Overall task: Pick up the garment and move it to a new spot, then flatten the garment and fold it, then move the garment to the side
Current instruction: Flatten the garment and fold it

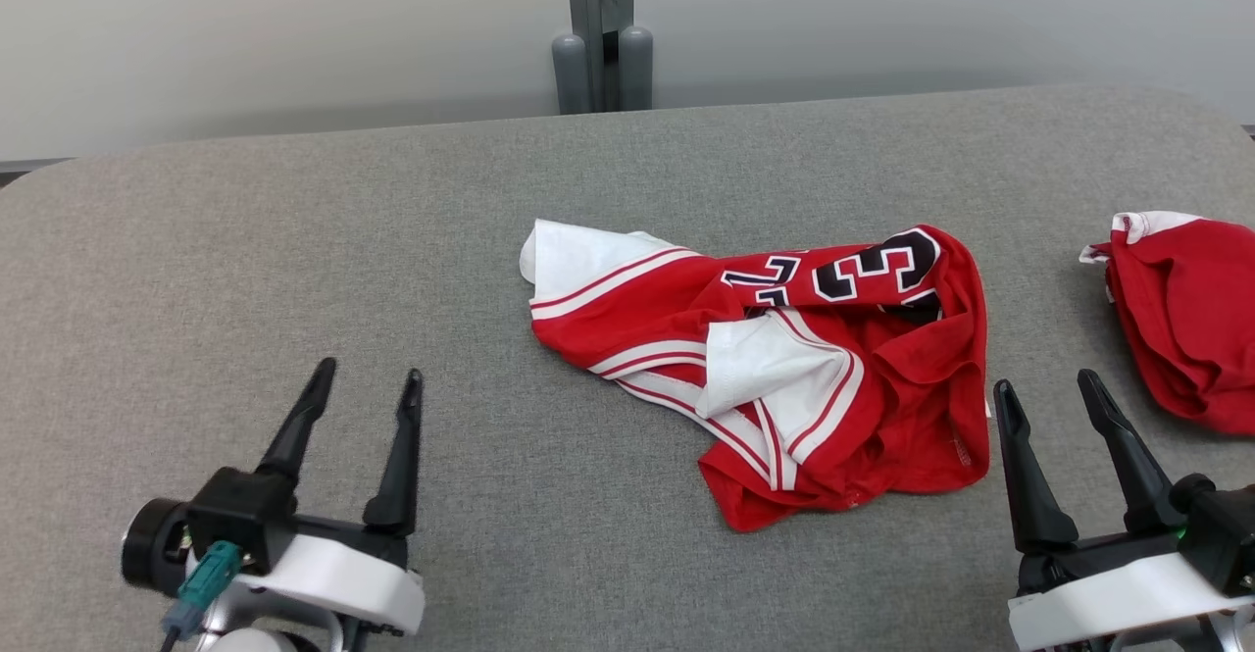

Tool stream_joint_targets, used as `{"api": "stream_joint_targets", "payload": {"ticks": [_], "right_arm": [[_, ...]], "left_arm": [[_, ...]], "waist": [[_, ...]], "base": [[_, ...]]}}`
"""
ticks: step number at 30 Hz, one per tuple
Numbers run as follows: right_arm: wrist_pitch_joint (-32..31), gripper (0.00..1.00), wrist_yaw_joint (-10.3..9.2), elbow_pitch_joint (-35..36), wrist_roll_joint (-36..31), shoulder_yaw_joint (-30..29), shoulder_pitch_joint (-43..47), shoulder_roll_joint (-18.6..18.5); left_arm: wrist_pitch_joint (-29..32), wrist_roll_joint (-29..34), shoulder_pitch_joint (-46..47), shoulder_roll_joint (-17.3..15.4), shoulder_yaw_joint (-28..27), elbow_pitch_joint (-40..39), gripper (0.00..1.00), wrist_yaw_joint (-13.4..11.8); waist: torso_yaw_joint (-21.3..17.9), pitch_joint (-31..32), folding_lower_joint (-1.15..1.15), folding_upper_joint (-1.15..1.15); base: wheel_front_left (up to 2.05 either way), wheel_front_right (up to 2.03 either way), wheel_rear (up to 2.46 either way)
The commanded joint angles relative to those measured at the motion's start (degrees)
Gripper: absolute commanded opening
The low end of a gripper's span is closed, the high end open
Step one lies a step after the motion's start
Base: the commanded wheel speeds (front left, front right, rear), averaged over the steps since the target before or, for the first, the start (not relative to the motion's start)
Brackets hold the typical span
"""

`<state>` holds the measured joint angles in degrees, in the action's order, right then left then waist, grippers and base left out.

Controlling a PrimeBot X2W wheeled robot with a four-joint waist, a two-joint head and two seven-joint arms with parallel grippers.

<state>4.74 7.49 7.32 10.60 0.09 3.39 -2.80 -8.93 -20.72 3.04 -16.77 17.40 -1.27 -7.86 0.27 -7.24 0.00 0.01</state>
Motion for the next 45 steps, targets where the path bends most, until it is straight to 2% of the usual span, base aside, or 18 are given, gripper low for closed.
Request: {"api": "stream_joint_targets", "payload": {"ticks": [1,7,10,16,21,28,29,30,31,37,45], "right_arm": [[0.3,1.0,0.01,0.1,0.3,-0.1,-0.6,-0.2],[0.5,1.0,0.01,-0.2,0.5,1.0,-1.9,-0.2],[0.9,1.0,0.01,-0.7,0.9,1.9,-2.6,-0.2],[2.4,1.0,0.01,-2.1,1.8,3.8,-4.6,-0.2],[4.8,1.0,0.01,-4.3,3.3,5.6,-6.2,-0.2],[7.4,1.0,0.01,-7.6,5.3,6.7,-7.1,-0.2],[7.7,1.0,0.01,-7.8,5.6,6.8,-7.3,-0.2],[7.9,1.0,0.01,-8.1,5.6,6.8,-7.6,-0.2],[8.2,1.0,0.01,-8.4,5.8,6.8,-7.8,-0.2],[9.1,1.0,0.01,-9.8,6.5,5.8,-8.1,-0.2],[9.5,1.0,0.01,-11.0,6.0,4.9,-8.9,-0.2]], "left_arm": [[1.0,0.0,2.0,0.4,1.3,-0.4,1.0,1.2],[7.0,-2.7,7.1,2.9,8.2,0.9,1.0,8.2],[9.9,-3.9,9.4,4.5,11.2,3.0,1.0,10.6],[12.9,-4.9,12.5,5.3,12.7,6.3,1.0,11.9],[14.6,-5.0,14.1,3.4,12.4,8.4,1.0,12.3],[15.5,-5.7,15.8,2.5,12.4,10.1,1.0,12.9],[15.3,-5.7,16.3,2.4,12.5,10.1,0.78,13.1],[15.1,-5.7,16.7,2.2,12.5,10.0,0.36,13.2],[14.9,-5.9,16.9,2.1,12.4,9.9,0.0,13.3],[13.7,-3.9,18.0,-1.2,10.9,6.7,0.0,12.3],[15.6,1.8,20.6,-10.6,7.3,-2.3,0.0,10.2]], "waist": [[-0.1,-0.4,0.0,-0.01],[-1.8,-2.6,0.0,-0.01],[-3.6,-4.2,0.0,-0.01],[-7.7,-7.6,0.0,-0.01],[-12.4,-10.5,0.0,-0.01],[-15.9,-12.3,0.0,-0.01],[-16.1,-12.4,0.0,-0.01],[-16.2,-12.5,0.0,-0.01],[-16.3,-12.5,0.0,-0.01],[-14.9,-12.0,0.0,-0.01],[-10.1,-10.2,0.0,-0.01]], "base": [[0.0,0.0,0.0],[0.0,0.0,0.0],[0.0,0.0,0.0],[0.0,0.0,0.0],[0.0,0.0,0.0],[0.0,0.0,0.0],[0.0,0.0,0.0],[0.0,0.0,0.0],[0.0,0.0,0.0],[0.0,0.0,0.0],[0.0,0.0,0.0]]}}
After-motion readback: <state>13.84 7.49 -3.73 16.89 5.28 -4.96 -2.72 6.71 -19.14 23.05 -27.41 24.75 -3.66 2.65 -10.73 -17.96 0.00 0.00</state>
